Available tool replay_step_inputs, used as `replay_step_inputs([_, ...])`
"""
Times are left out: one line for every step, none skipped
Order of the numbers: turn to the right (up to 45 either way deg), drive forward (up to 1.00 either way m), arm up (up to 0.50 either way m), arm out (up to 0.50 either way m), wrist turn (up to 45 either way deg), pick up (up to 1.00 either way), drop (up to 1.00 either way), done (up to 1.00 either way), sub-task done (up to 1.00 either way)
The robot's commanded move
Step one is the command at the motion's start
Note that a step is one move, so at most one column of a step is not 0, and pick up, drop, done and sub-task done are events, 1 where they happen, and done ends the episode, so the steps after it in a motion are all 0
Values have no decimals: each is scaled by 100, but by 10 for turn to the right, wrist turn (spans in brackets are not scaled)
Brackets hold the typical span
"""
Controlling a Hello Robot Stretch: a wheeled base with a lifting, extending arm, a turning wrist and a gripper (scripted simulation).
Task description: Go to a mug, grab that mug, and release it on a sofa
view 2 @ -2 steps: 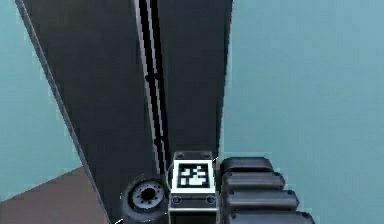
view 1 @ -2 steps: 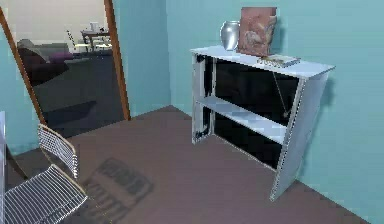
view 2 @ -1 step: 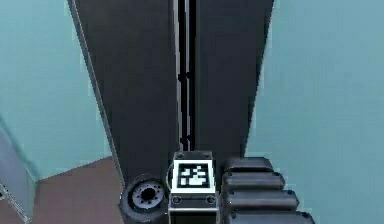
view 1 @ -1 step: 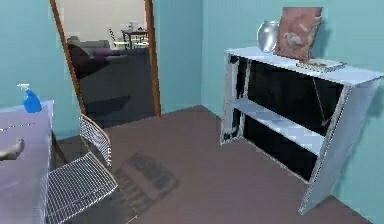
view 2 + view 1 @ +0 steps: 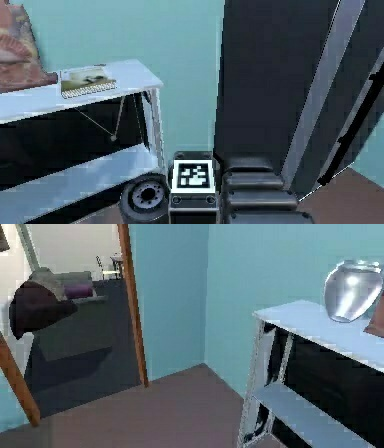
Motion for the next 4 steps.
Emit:
replay_step_inputs([0,10,0,0,0,0,0,0,0])
replay_step_inputs([-240,0,0,0,0,0,0,0,0])
replay_step_inputs([0,100,0,0,0,0,0,0,0])
replay_step_inputs([0,50,0,0,0,0,0,0,0])
